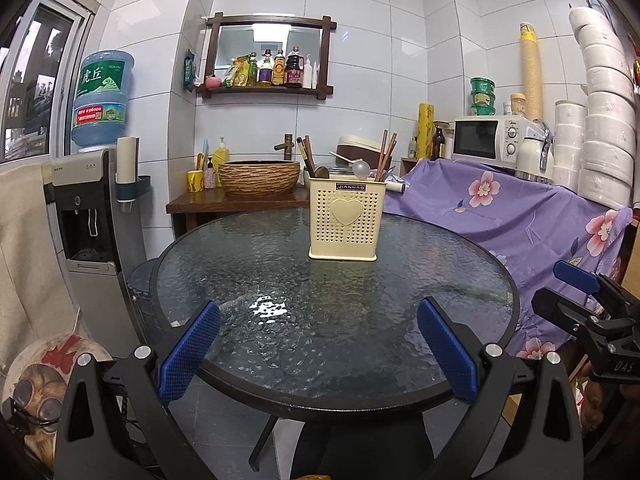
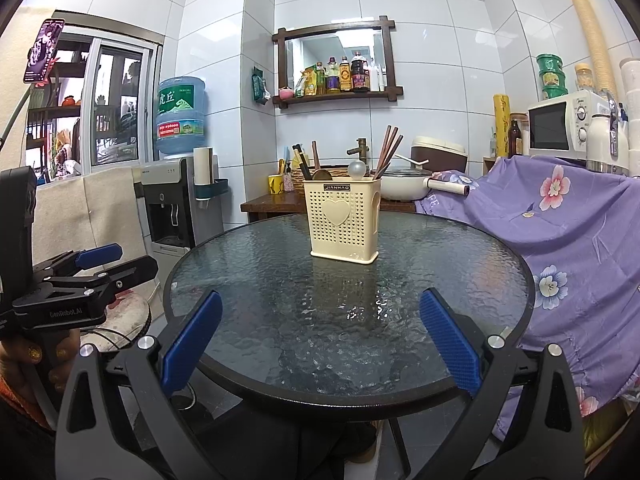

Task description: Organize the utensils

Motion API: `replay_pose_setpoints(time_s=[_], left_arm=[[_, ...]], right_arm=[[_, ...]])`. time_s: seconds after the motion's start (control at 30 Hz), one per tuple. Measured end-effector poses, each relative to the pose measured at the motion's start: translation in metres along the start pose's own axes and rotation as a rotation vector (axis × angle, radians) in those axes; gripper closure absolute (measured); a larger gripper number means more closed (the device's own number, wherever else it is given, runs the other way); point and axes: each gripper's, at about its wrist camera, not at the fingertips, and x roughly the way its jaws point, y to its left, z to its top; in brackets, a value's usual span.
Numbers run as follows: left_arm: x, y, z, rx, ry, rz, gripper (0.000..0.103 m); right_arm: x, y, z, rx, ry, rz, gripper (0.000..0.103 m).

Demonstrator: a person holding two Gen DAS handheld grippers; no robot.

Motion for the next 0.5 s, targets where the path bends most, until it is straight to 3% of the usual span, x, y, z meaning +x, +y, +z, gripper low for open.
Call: replay_pose_setpoints(time_s=[0.5], left_arm=[[-0.0001,-0.0002,0.0,0.001,-0.002,0.001,0.006]], right_arm=[[0.0001,0.0007,0.0003,0.001,0.001,0.0,0.006]])
